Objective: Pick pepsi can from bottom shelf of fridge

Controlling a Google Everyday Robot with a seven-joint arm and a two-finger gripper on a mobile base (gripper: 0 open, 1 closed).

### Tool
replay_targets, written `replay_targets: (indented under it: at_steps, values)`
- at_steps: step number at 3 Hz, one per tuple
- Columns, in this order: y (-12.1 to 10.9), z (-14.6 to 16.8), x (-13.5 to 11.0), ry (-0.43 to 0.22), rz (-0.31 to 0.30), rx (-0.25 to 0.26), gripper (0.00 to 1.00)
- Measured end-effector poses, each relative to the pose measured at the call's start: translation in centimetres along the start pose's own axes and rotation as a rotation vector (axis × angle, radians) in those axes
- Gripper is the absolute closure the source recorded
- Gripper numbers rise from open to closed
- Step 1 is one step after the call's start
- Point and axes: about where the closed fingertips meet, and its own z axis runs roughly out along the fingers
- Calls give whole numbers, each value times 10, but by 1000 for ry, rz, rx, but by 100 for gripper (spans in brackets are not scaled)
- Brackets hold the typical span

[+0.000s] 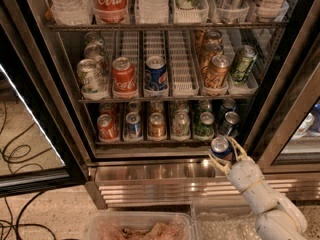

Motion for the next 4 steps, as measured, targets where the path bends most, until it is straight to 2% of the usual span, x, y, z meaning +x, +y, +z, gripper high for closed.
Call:
replay_targets:
  at_steps: [1,2,3,4]
  values:
    - [26,-14,-1,32,-98,-176,100]
    - [26,-13,-2,31,-98,-178,100]
    - [33,-16,-19,-16,-139,-239,100]
    - [46,-34,-48,-73,-206,-343,100]
